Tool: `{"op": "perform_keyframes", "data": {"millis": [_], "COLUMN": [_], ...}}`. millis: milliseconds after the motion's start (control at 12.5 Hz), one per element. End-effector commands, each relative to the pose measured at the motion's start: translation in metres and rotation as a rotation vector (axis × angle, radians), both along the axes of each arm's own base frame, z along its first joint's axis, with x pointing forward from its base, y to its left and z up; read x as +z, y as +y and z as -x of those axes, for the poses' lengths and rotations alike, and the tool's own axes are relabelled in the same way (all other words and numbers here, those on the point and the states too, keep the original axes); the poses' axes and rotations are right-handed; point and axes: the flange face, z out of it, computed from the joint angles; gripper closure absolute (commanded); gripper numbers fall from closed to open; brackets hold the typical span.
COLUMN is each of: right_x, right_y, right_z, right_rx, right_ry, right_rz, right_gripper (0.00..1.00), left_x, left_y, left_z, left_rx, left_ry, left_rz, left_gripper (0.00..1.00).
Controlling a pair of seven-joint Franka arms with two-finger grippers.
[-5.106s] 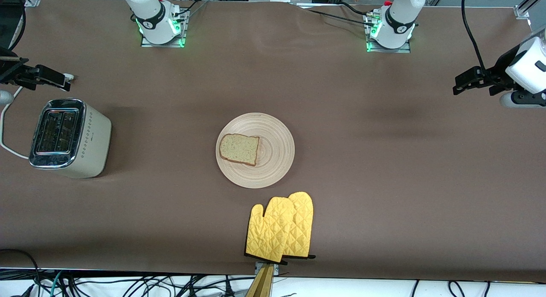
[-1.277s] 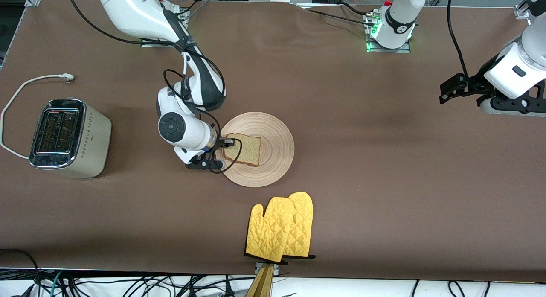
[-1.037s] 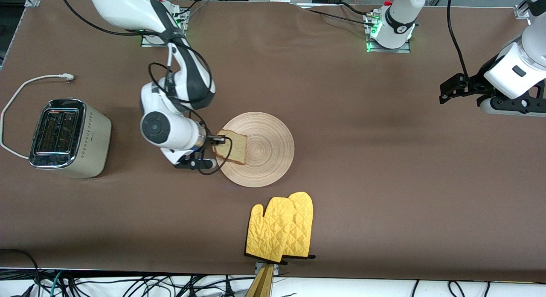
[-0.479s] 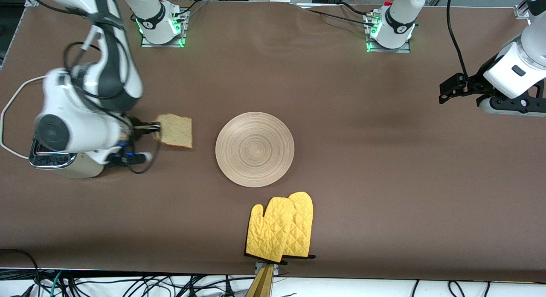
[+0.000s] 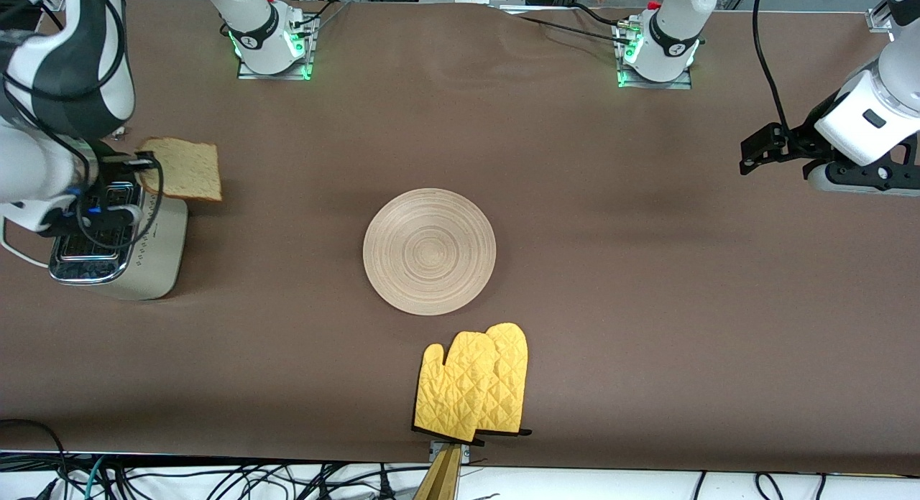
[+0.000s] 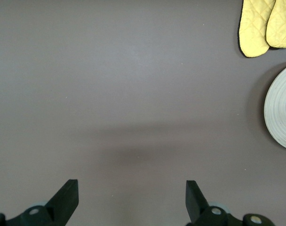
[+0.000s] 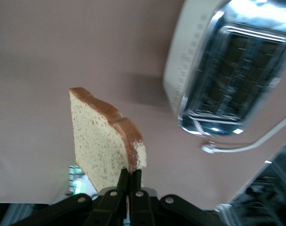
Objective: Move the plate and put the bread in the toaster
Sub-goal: 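Carry the bread with the right gripper over the toaster slot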
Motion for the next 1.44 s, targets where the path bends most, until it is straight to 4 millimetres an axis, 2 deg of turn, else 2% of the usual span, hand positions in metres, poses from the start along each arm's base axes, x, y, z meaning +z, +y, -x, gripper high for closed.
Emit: {"op": "perform_keyframes", "data": {"millis": [0,239,479,638,798,1037,1356], "right_x": [0.017,0.022,0.009,-0.016,-0.042,-0.065,-0.080], "right_y": [-0.021,-0.039,-0.065,-0.083,-0.092,-0.100,-0.099], "right_z": [0.001,-0.013,-0.029,-0.043,-0.055,-0.063,-0.067], "right_rx": [0.061,0.125,0.133,0.123,0.118,0.088,0.068], "right_ry": [0.014,-0.033,-0.070,-0.071,-0.070,-0.077,-0.077], "right_rz": [0.132,0.261,0.335,0.364,0.409,0.442,0.464], "right_gripper": [1.00,1.00,1.00,1.00,1.00,1.00,1.00], "left_x": [0.006,0.006,0.006,0.006,0.005,0.007,0.007], "left_y": [-0.001,-0.001,-0.001,-0.001,0.000,-0.005,-0.010], "left_z": [-0.003,-0.003,-0.003,-0.003,-0.004,-0.002,-0.002], "left_rx": [-0.002,-0.002,-0.002,-0.002,0.000,-0.013,-0.022], "left_ry": [-0.010,-0.010,-0.010,-0.010,-0.009,-0.013,-0.014], "left_rz": [-0.010,-0.010,-0.010,-0.010,-0.010,-0.011,-0.013], "left_gripper": [0.00,0.00,0.00,0.00,0.00,0.00,0.00]}}
